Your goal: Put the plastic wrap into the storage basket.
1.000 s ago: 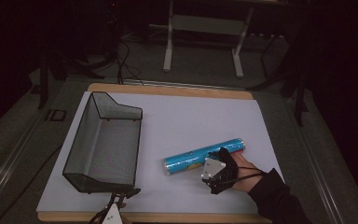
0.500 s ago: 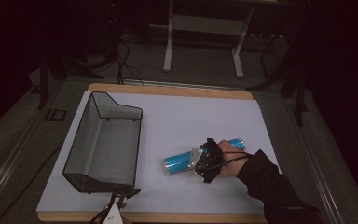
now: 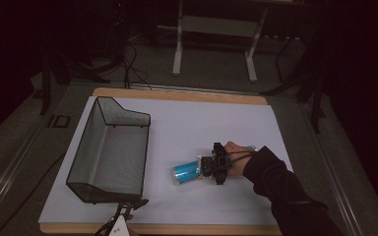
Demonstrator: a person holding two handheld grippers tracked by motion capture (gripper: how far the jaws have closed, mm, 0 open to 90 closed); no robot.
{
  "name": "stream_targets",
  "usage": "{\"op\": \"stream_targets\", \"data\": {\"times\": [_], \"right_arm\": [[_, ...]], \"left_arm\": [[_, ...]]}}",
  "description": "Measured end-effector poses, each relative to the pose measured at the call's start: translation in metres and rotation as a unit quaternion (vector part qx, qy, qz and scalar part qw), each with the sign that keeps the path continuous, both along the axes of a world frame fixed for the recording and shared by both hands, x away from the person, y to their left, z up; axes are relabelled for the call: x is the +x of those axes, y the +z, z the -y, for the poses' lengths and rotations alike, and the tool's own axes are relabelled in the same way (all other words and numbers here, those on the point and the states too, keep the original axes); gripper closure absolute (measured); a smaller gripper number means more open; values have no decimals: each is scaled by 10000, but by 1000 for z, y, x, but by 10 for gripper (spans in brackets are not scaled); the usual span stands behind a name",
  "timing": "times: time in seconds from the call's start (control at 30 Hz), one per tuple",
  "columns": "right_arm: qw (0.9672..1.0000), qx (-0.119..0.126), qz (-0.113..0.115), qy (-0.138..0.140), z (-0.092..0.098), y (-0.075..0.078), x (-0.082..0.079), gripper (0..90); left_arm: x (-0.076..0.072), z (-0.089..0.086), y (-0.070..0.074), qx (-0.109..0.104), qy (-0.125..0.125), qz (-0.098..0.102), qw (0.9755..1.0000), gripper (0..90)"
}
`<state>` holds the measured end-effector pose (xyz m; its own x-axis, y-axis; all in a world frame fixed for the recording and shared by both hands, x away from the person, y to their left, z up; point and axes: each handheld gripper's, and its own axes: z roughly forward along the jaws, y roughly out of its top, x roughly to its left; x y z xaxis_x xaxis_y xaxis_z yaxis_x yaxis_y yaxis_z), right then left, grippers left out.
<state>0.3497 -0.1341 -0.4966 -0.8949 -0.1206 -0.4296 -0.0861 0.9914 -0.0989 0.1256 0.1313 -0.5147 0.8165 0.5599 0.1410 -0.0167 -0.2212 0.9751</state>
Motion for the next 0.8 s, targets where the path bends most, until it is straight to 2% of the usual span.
{"op": "stream_targets", "data": {"times": [0.17,0.3,0.37,0.5,0.63,0.7,0.8], "right_arm": [[9992,-209,-303,132,-5,-1,7,225],[9976,-243,-626,182,-6,-2,15,246],[9967,-325,-717,191,-7,-4,17,262],[9961,-372,-746,275,-8,-4,16,275],[9963,-454,-562,467,-8,-4,11,291],[9968,-426,-475,484,-8,-4,9,293],[9971,-436,-461,421,-9,-4,7,299]], "left_arm": [[0,0,0,16,-17,-3,10000,7],[0,0,0,18,-22,-1,10000,7],[0,0,0,16,-31,-3,10000,7],[0,1,-1,28,-39,0,10000,7],[-1,2,-1,49,-30,14,10000,7],[0,2,-1,47,-27,12,10000,7],[0,1,-1,73,-15,17,10000,7]]}}
